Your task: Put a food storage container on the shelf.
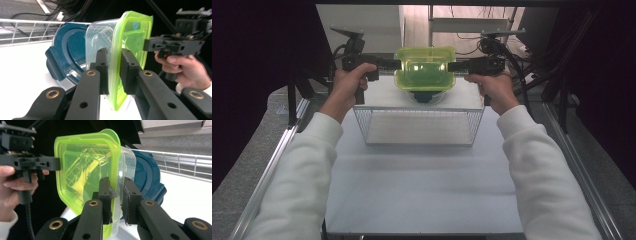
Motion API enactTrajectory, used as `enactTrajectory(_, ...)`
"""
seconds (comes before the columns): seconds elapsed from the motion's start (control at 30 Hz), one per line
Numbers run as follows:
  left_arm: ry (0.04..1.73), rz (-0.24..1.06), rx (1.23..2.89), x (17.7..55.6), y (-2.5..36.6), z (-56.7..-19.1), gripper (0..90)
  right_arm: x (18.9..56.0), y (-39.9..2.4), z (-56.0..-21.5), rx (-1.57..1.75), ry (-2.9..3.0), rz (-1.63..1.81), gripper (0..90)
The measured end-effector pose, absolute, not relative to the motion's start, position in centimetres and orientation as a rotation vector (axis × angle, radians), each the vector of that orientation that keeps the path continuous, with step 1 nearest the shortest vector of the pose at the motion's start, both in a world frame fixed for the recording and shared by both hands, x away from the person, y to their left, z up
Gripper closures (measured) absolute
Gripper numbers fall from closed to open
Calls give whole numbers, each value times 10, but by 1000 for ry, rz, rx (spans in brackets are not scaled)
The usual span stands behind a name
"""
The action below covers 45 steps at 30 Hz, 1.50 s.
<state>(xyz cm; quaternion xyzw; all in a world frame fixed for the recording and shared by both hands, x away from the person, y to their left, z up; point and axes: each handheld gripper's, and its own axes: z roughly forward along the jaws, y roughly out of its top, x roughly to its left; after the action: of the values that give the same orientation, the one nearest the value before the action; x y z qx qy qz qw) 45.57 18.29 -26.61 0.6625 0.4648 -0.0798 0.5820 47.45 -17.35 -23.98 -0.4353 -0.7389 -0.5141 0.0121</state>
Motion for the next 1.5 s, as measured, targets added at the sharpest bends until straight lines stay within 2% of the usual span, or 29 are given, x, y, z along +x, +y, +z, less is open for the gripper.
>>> enactTrajectory(0.5, 1192, -220, 1478, 481, 180, -281, 732, 503, -171, -255, -1511, -2094, -1545, 703)
enactTrajectory(0.7, 1209, -214, 1485, 481, 176, -285, 669, 507, -173, -263, -1544, -1996, -1571, 675)
enactTrajectory(0.8, 1201, -188, 1487, 480, 174, -283, 560, 506, -173, -262, -1568, -2008, -1589, 494)
enactTrajectory(0.9, 1209, -74, 1482, 475, 173, -277, 361, 500, -177, -258, -1578, -2037, -1693, 353)
enactTrajectory(1.0, 1189, 6, 1481, 466, 177, -271, 241, 489, -183, -252, -1541, -2085, -1760, 314)
enactTrajectory(1.17, 1122, 89, 1519, 436, 189, -265, 184, 462, -196, -246, -1422, -2204, -1844, 277)
enactTrajectory(1.3, 1074, 150, 1564, 407, 195, -269, 175, 442, -206, -250, -1291, -2279, -1868, 259)
enactTrajectory(1.5, 1042, 175, 1594, 369, 204, -291, 172, 409, -225, -274, -1169, -2403, -1854, 258)
